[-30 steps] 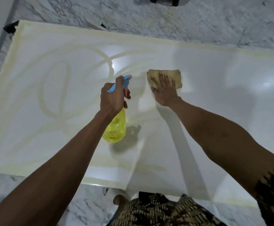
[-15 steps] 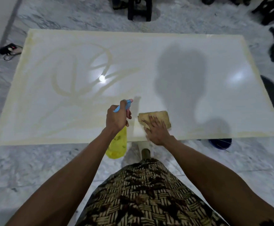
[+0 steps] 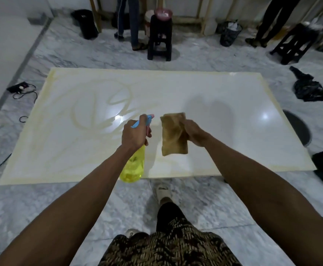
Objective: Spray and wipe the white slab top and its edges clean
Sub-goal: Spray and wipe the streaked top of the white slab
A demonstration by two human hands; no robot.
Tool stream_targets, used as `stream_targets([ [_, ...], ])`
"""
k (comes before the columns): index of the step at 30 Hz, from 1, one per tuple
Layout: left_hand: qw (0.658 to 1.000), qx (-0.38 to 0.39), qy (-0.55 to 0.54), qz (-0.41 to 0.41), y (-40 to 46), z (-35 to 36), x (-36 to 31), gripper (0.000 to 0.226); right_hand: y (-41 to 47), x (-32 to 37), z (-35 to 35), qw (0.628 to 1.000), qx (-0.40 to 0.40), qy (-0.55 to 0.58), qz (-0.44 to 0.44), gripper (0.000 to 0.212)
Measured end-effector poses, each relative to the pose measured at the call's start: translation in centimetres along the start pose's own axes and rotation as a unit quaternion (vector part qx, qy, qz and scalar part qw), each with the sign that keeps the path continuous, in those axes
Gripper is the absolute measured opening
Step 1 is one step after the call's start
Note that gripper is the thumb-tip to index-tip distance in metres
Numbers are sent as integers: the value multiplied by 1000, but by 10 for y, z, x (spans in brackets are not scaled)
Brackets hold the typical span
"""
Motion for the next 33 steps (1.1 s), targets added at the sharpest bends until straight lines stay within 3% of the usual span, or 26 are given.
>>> stream_targets([
  [3, 1000, -9, 3, 4, 15, -4, -18, 47, 21, 43, -15, 992, -47, 111, -37, 44],
  [6, 1000, -15, -1, 3, 39, -5, -29, 44, 45, 67, -18, 985, -79, 147, -51, 40],
  [13, 999, -34, -24, -32, 112, 3, -25, 39, 137, 40, -8, 987, -56, 142, 40, 32],
  [17, 996, -48, -32, -63, 176, 11, -18, 38, 211, 62, -36, 990, -126, 59, 25, 36],
  [21, 995, -58, -27, -75, 249, 16, -26, 42, 324, 99, -82, 969, -193, -111, -107, 48],
  [25, 993, -90, -46, -57, 307, 9, -32, 42, 444, 100, -104, 937, -189, -282, -81, 51],
  [28, 992, -100, -46, -54, 332, 3, -22, 42, 487, 63, -88, 870, -104, -481, -8, 62],
  [33, 992, -96, -35, -70, 332, -6, -4, 43, 465, 19, -66, 833, -120, -539, -44, 80],
])
Point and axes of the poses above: each hand's wrist, its own y-axis towards the middle knuckle, its own z-axis out of the palm, x = y × z, the point moved 5 cm from there along y, towards the middle knuckle, and after that the axes turned 7 degrees about y, right-handed, at the moved point
